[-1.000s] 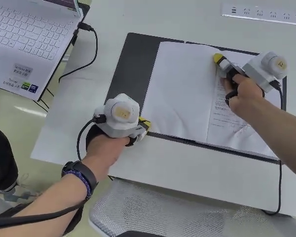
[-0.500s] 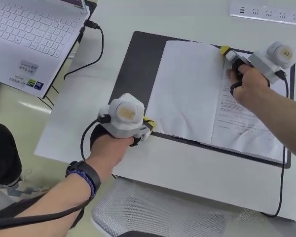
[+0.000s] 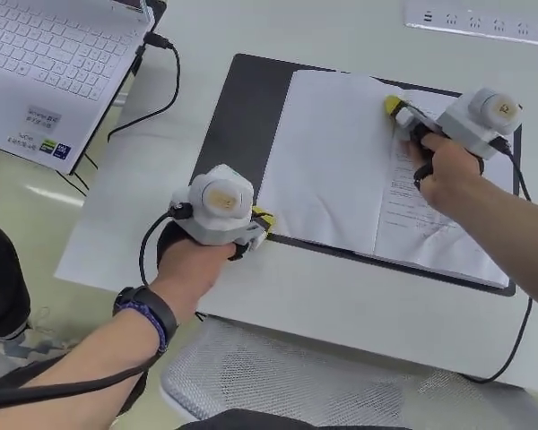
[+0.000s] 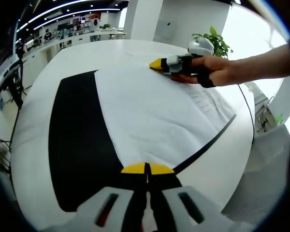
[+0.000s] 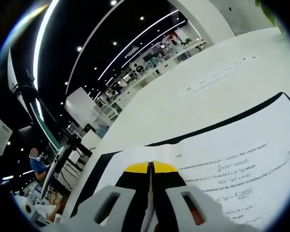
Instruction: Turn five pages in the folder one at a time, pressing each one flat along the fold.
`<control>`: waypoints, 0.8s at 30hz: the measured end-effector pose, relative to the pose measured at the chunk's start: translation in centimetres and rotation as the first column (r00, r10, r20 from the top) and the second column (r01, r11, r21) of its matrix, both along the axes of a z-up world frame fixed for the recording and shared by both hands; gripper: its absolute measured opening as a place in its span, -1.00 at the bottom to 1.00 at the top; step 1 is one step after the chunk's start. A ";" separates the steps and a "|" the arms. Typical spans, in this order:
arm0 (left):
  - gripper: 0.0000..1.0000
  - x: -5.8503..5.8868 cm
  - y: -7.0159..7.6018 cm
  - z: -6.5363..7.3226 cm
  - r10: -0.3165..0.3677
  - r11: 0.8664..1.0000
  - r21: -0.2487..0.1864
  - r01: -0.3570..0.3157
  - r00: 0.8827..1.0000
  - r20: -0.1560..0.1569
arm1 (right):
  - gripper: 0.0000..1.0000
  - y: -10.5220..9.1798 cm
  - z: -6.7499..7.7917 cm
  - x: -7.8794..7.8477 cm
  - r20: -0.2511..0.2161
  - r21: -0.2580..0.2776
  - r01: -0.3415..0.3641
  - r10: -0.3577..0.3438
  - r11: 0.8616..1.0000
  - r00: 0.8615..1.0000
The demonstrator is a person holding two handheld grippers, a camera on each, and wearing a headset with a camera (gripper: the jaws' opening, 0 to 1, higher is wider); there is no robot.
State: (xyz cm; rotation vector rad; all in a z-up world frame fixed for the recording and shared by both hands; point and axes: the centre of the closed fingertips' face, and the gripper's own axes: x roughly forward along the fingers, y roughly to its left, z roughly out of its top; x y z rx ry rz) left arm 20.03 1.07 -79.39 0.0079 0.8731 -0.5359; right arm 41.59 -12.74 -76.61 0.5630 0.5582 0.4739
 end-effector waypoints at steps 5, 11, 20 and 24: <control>-1.00 0.0 0.0 0.1 -0.001 1.000 0.004 0.001 1.000 0.005 | -1.00 0.1 0.3 -1.1 0.002 -0.005 -0.006 0.006 1.000 1.000; -1.00 0.0 0.0 0.1 -0.001 1.000 0.007 0.001 1.000 0.013 | -1.00 0.3 0.7 -2.9 0.011 -0.019 -0.031 0.031 0.999 0.999; -1.00 -0.3 -0.1 0.6 0.001 1.000 0.008 -0.001 1.000 0.021 | -1.00 -0.1 0.2 -4.7 0.022 -0.036 -0.038 0.039 0.999 0.999; -1.00 -0.3 -0.1 0.7 0.000 1.000 0.006 0.000 1.000 0.025 | -1.00 -0.2 0.3 -5.3 0.024 -0.039 -0.032 0.033 0.999 0.999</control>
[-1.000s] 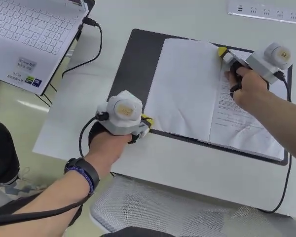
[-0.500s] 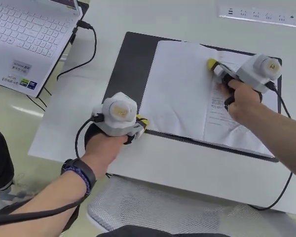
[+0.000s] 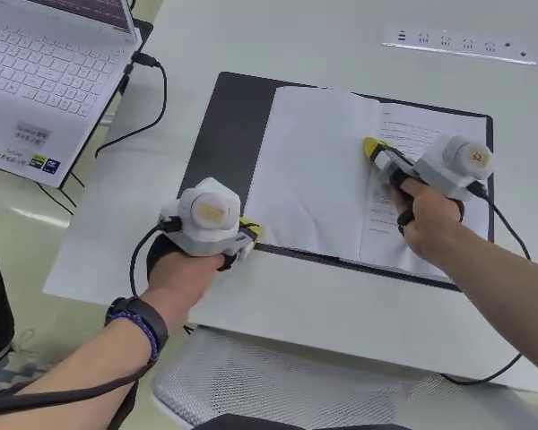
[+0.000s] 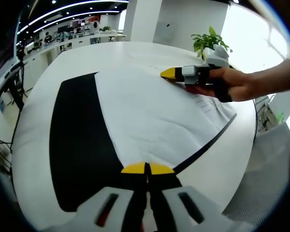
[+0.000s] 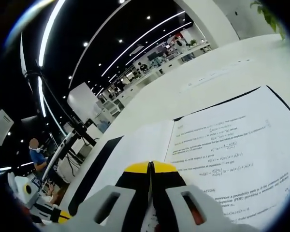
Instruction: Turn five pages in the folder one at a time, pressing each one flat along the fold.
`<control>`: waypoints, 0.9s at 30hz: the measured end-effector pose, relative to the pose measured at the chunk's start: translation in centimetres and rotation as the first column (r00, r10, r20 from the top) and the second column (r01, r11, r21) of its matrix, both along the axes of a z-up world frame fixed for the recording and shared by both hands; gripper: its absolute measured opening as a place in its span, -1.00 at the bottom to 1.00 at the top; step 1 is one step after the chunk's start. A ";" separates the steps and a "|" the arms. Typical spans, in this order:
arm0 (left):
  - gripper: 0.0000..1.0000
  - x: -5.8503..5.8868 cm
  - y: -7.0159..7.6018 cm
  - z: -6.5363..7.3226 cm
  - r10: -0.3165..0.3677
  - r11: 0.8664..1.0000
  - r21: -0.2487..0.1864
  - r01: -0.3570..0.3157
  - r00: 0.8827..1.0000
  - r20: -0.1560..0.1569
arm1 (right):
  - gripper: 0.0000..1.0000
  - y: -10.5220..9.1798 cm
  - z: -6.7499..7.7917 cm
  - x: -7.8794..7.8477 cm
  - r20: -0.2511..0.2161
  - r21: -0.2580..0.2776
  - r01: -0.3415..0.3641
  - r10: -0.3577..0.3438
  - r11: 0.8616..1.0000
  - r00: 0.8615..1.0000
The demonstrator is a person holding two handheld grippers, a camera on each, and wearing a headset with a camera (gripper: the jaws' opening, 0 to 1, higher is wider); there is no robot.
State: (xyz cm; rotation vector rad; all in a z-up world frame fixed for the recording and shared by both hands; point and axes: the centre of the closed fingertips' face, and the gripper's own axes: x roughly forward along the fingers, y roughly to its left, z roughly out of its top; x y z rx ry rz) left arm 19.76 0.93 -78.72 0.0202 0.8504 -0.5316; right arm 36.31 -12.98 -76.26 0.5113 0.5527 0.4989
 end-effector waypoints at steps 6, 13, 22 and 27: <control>-1.00 0.1 0.1 -0.1 -0.004 1.000 0.002 0.004 1.000 0.000 | -1.00 -0.4 -0.2 -1.4 0.001 0.003 -0.001 0.001 1.000 1.000; -1.00 0.2 0.2 -0.4 -0.006 1.000 -0.001 0.006 1.000 0.006 | -1.00 -0.4 -0.4 -3.2 -0.008 0.012 0.000 0.000 1.000 1.000; -1.00 0.1 0.2 -0.5 -0.004 1.000 0.005 0.004 1.000 0.018 | -1.00 -0.5 -0.3 -5.8 -0.022 0.016 -0.002 0.003 1.000 1.000; -1.00 0.1 0.2 -0.5 -0.011 1.000 0.004 0.011 1.000 0.018 | -1.00 -0.4 -0.3 -6.9 -0.030 0.015 -0.009 0.010 1.000 1.000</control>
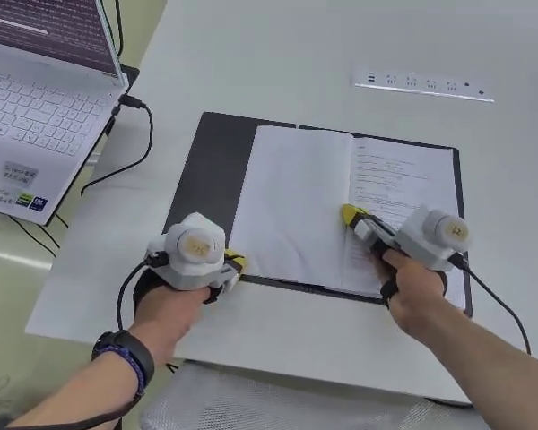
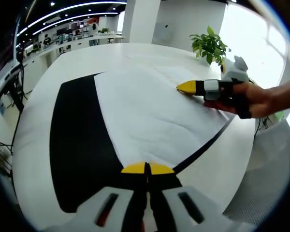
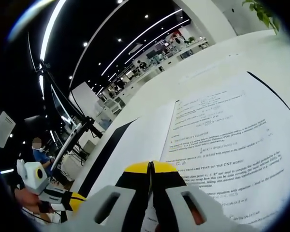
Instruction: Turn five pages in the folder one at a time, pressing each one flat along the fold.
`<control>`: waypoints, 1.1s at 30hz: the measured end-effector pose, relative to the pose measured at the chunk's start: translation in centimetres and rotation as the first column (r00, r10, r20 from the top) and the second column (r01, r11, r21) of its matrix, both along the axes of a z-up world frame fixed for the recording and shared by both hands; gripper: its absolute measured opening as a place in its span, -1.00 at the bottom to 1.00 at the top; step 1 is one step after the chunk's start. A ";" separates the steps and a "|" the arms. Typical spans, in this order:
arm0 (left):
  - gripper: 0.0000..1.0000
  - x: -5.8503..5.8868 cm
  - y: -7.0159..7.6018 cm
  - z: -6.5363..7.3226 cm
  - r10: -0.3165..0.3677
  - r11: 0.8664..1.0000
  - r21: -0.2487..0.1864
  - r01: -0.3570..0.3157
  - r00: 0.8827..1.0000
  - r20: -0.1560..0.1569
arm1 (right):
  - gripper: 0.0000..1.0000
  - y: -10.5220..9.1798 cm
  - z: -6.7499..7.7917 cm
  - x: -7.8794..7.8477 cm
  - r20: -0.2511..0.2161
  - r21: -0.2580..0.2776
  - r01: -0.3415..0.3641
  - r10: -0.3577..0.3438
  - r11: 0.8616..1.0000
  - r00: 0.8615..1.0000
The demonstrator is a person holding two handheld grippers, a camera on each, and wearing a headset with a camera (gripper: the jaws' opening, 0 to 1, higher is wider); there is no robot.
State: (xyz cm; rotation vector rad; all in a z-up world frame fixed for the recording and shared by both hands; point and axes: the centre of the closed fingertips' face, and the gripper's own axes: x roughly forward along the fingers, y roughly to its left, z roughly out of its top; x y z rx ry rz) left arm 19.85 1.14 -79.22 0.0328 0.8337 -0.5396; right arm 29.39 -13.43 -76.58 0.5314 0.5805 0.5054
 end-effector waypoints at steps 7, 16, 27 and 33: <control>-1.00 -0.1 -0.1 0.0 -0.013 1.000 0.021 0.012 1.000 0.016 | -1.00 -0.3 -0.6 -0.9 -0.006 -0.002 -0.014 0.014 1.000 1.000; -1.00 -0.2 -0.1 0.1 -0.018 1.000 0.023 0.018 1.000 0.018 | -1.00 -0.3 -1.0 -3.0 -0.012 -0.018 -0.053 0.053 0.998 0.999; -1.00 -0.2 -0.1 0.2 -0.021 1.000 0.020 0.021 1.000 0.017 | -1.00 -0.1 -1.3 -5.2 -0.018 -0.026 -0.100 0.099 0.995 0.995; -1.00 -0.2 -0.1 0.2 -0.023 1.000 0.021 0.023 1.000 0.017 | -1.00 0.1 -1.5 -6.8 -0.019 -0.043 -0.140 0.139 0.989 0.990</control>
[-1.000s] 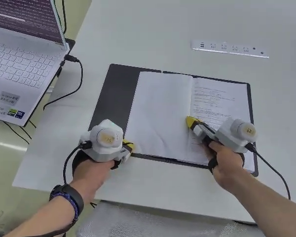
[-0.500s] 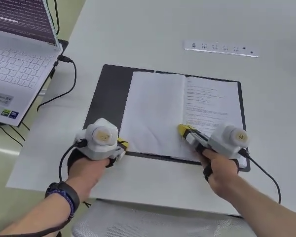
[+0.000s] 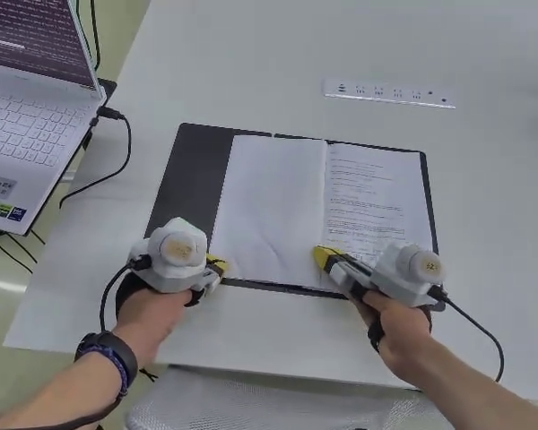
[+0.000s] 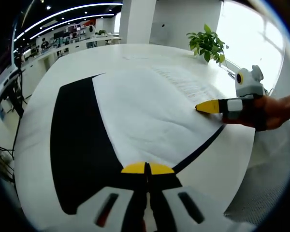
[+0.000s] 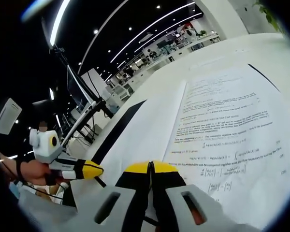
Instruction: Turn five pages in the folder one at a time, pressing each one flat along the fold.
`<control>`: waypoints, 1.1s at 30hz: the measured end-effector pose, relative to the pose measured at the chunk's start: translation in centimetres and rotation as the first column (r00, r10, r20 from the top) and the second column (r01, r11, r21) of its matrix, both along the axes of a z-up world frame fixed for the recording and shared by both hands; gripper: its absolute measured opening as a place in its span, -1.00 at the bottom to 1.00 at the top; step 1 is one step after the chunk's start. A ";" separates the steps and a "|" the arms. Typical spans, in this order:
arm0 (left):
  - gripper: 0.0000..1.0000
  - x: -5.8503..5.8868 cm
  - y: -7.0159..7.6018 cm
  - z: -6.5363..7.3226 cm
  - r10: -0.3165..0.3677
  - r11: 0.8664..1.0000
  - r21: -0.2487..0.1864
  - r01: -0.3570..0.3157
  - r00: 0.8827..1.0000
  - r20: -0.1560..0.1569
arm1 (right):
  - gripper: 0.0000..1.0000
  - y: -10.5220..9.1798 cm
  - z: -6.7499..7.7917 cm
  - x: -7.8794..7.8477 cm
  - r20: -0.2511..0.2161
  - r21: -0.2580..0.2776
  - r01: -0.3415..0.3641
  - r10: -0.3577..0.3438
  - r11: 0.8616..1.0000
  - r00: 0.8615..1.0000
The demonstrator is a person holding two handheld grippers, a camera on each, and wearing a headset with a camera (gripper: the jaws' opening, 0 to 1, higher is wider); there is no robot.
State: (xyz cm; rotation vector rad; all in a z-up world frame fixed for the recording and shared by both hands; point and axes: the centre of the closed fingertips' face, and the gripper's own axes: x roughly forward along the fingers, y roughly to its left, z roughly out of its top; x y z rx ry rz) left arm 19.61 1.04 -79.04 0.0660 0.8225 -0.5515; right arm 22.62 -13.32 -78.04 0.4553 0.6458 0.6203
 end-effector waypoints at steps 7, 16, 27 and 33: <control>-1.00 0.0 0.0 0.0 0.001 1.000 -0.001 -0.001 1.000 0.000 | -1.00 0.0 -0.1 -1.7 -0.002 -0.012 -0.036 0.036 0.999 0.999; -1.00 0.0 0.0 0.0 0.000 1.000 -0.001 0.000 1.000 0.001 | -1.00 0.1 -0.2 -2.5 -0.010 -0.017 -0.051 0.051 0.999 0.999; -1.00 0.0 0.0 0.0 -0.006 1.000 0.005 0.006 1.000 0.004 | -1.00 0.0 -0.2 -3.6 -0.014 -0.031 -0.081 0.080 0.996 0.997; -1.00 0.0 0.0 0.0 -0.006 1.000 0.007 0.005 1.000 0.005 | -1.00 0.0 -0.2 -3.6 -0.020 -0.035 -0.080 0.079 0.996 0.997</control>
